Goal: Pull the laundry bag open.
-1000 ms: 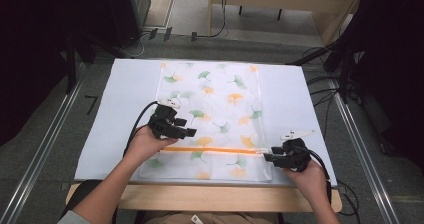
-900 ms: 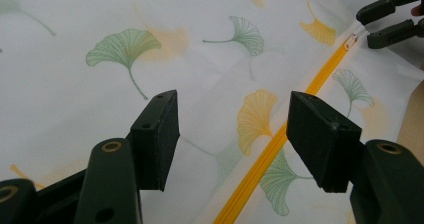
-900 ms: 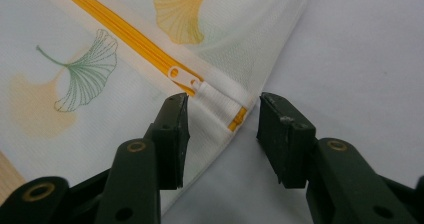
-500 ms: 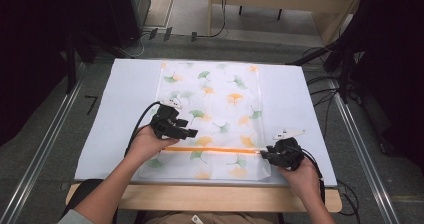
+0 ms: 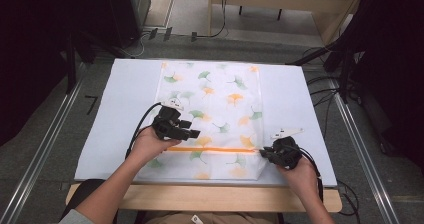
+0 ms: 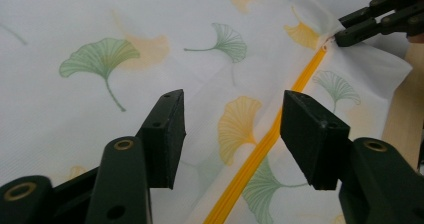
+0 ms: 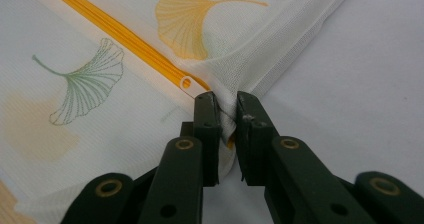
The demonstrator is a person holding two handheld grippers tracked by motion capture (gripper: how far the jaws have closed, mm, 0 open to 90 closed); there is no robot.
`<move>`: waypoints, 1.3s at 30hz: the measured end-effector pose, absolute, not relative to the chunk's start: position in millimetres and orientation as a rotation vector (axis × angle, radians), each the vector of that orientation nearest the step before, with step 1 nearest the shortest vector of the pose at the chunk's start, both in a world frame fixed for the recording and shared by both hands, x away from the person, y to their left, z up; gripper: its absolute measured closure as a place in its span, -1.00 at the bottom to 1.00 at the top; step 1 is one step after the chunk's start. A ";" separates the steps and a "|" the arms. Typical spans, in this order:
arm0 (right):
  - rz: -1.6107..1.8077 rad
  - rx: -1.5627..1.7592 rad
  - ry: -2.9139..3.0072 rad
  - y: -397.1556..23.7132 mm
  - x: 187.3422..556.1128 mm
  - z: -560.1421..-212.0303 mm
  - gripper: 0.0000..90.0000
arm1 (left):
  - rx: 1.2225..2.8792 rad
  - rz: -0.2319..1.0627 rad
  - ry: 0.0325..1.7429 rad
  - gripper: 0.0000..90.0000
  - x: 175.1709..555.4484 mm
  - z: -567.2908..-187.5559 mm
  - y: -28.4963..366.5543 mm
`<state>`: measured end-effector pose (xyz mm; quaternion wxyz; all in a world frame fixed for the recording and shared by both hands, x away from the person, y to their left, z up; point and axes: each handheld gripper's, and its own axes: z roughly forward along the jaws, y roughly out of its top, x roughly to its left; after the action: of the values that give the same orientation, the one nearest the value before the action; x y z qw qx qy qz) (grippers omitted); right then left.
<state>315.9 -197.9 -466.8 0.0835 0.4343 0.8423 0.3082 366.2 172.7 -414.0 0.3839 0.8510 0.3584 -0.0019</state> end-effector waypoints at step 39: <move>1.223 1.329 2.490 -212.9 317.8 -439.9 0.89 | 2.219 -0.039 0.748 0.30 347.6 -420.7 129.8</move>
<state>317.8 -212.9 -439.9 0.0329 0.4319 0.8090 0.3973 347.6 129.8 -420.7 0.3892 0.8728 0.2941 -0.0153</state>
